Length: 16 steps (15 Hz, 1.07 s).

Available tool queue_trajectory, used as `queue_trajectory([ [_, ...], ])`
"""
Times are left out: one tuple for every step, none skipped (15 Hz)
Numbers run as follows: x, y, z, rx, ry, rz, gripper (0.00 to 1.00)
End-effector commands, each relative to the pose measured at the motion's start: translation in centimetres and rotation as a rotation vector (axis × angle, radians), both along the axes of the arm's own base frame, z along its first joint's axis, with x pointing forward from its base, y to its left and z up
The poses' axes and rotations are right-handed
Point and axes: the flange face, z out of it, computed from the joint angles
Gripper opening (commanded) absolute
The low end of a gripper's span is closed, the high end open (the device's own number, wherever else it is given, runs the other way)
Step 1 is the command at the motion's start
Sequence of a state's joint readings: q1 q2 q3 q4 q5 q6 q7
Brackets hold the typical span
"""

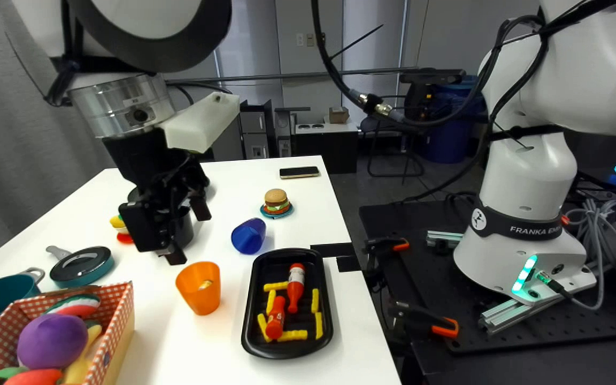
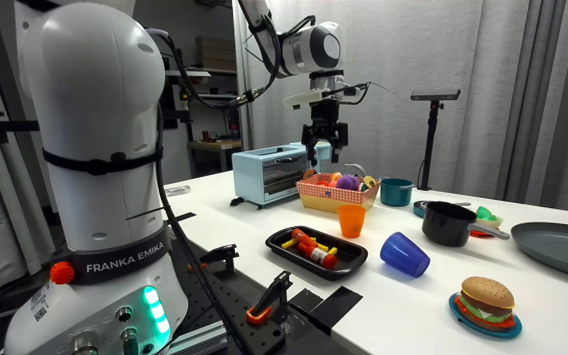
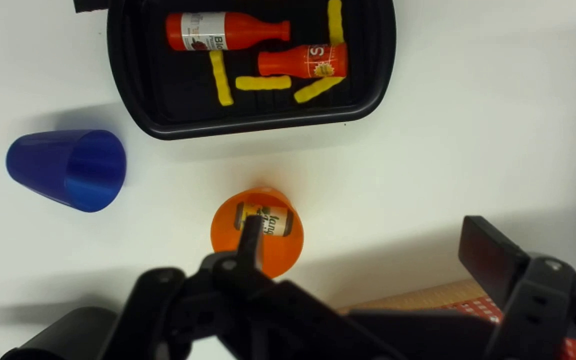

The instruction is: Pour the content of the orange cup onto the black tray

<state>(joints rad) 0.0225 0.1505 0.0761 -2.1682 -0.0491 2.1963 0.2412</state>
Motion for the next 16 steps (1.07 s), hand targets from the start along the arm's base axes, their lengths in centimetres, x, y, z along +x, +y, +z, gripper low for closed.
queue_trajectory([
  [2.7, -1.5, -2.0, 0.008, 0.012, -0.024, 1.0],
  [3.1, -1.9, -2.6, 0.005, 0.017, -0.031, 1.0],
  [3.6, -2.2, -3.1, 0.005, 0.021, -0.038, 1.0],
  [3.9, -2.5, -3.5, 0.005, 0.026, -0.045, 1.0],
  [4.2, -2.8, -3.9, 0.007, 0.032, -0.052, 1.0],
  [4.5, -3.1, -4.3, 0.007, 0.034, -0.059, 1.0],
  [4.6, -3.5, -4.7, 0.007, 0.039, -0.07, 1.0],
  [4.6, -3.8, -5.1, 0.013, 0.046, -0.079, 1.0],
  [4.6, -4.0, -5.4, 0.014, 0.05, -0.088, 1.0],
  [4.6, -4.1, -5.8, 0.014, 0.054, -0.095, 1.0],
  [4.5, -4.1, -6.1, 0.015, 0.058, -0.098, 1.0],
  [4.5, -4.1, -6.3, 0.015, 0.062, -0.102, 1.0],
  [4.5, -3.9, -6.6, 0.015, 0.064, -0.102, 1.0],
  [4.4, -3.9, -6.9, 0.013, 0.067, -0.101, 1.0],
  [4.5, -3.9, -7.1, 0.013, 0.07, -0.103, 1.0],
  [4.5, -3.8, -7.2, 0.019, 0.077, -0.1, 1.0],
])
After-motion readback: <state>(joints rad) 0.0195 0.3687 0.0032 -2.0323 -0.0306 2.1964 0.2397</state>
